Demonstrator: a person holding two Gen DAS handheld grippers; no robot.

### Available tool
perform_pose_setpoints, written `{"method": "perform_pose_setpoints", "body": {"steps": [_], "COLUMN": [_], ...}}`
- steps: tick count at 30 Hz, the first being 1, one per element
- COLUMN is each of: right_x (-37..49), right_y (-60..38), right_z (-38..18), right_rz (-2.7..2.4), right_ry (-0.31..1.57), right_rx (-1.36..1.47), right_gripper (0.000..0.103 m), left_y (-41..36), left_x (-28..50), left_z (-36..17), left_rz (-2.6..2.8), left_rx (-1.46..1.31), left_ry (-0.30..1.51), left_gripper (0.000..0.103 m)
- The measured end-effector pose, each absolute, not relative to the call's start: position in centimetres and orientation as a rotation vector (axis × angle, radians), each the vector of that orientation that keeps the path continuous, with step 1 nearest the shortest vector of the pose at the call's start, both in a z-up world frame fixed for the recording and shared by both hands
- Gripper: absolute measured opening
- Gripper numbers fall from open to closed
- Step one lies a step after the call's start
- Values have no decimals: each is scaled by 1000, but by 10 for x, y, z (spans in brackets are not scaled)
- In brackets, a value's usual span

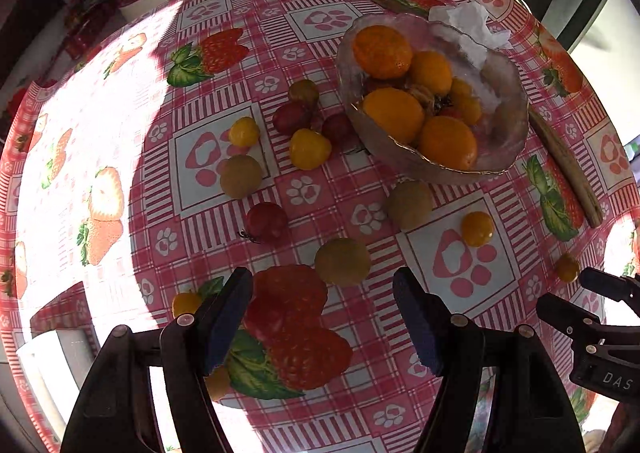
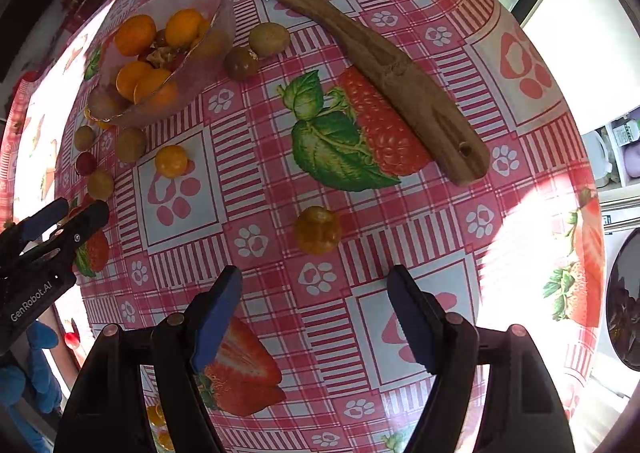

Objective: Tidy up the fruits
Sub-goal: 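Grasp a greenish-yellow tomato with the left tool while the right tool grasps a yellow tomato, then carry both tomatoes over the white tray and open both tools to release them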

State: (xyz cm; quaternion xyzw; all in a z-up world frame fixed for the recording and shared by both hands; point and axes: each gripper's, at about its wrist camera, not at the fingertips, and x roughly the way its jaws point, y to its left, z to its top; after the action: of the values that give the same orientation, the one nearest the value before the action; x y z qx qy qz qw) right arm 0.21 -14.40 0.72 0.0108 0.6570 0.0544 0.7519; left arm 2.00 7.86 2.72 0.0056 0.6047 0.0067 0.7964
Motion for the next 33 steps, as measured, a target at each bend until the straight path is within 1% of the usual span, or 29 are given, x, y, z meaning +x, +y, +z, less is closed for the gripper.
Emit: {"method": "perform_pose_setpoints", "body": {"steps": [3, 4, 5, 6, 7, 8, 9, 10, 11, 14, 18, 24, 33], "right_x": [13, 18, 20, 21, 22, 27, 31, 33, 36, 40, 37, 18, -12], "right_y": [-137, -129, -127, -125, -123, -116, -115, -115, -116, -126, -134, -131, -104], "right_z": [6, 5, 5, 5, 5, 5, 6, 6, 7, 9, 14, 21, 35], "right_rz": [139, 141, 136, 132, 124, 116, 115, 120, 127, 164, 173, 200, 267], "right_ry": [1422, 1421, 1416, 1412, 1408, 1401, 1395, 1391, 1393, 1401, 1402, 1411, 1412], "right_rx": [-12, -22, -39, -56, -75, -92, -98, -90, -72, 27, 84, 104, 80], "right_gripper": [78, 74, 71, 65, 57, 51, 38, 24, 23, 23, 23, 23, 23], "left_y": [77, 77, 75, 75, 72, 70, 67, 65, 65, 68, 75, 93, 130], "left_x": [26, 27, 27, 29, 28, 28, 28, 28, 28, 23, 9, -17, -60], "left_z": [22, 22, 22, 22, 23, 24, 25, 26, 27, 33, 48, 70, 83], "left_rz": [19, 20, 27, 16, 11, -2, -14, -24, -28, -53, -60, -40, 34], "left_rx": [-4, -8, -14, -23, -19, -16, -8, -2, -6, -67, -104, -142, -191], "left_ry": [1307, 1303, 1301, 1297, 1293, 1286, 1279, 1281, 1285, 1278, 1251, 1229, 1214], "left_gripper": [73, 73, 68, 61, 58, 48, 32, 30, 30, 30, 30, 30, 30]}}
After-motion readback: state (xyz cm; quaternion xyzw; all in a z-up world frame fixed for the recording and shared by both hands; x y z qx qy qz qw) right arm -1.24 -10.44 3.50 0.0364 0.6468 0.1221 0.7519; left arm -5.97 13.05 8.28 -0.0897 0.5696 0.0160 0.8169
